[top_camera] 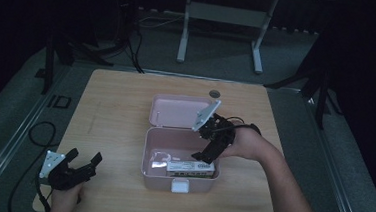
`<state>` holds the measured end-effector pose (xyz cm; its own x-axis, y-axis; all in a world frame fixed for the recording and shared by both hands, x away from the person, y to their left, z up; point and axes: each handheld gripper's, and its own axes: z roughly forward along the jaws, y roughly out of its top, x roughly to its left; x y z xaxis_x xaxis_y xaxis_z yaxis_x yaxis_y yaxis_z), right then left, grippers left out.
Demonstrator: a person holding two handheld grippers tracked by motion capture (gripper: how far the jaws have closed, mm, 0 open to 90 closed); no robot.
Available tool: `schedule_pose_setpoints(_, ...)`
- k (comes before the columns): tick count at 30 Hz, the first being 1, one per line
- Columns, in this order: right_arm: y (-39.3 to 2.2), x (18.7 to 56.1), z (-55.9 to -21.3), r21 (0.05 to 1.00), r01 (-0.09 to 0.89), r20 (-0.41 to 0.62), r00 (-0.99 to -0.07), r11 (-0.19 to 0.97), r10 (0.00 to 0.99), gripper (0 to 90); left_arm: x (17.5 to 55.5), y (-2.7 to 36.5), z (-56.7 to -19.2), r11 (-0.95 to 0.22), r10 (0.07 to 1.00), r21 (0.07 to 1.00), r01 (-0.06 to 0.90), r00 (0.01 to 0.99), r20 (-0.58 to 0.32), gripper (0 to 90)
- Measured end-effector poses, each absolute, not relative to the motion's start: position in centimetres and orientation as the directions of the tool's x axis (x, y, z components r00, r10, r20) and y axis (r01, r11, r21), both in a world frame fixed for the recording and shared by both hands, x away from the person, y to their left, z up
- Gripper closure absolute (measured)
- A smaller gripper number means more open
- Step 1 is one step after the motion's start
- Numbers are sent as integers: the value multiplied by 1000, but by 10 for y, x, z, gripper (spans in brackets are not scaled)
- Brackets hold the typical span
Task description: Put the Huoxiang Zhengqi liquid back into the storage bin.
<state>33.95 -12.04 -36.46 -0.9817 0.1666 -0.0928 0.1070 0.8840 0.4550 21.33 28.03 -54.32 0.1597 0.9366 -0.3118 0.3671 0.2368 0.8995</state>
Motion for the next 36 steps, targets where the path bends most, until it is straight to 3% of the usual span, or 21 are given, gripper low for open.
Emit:
schedule_pose_setpoints(14,-185,334,-364,692,258,-59,-911,674,408,105,213,280,-543,239,936,899,366,160,-314,49)
schedule_pose_setpoints(24,-232,326,-386,758,383,-18,-797,528,604,105,213,279,-543,232,937,899,371,164,-309,49)
schedule_pose_setpoints(36,-274,314,-424,778,501,37,-638,379,769,105,214,278,-543,229,936,899,373,168,-308,49)
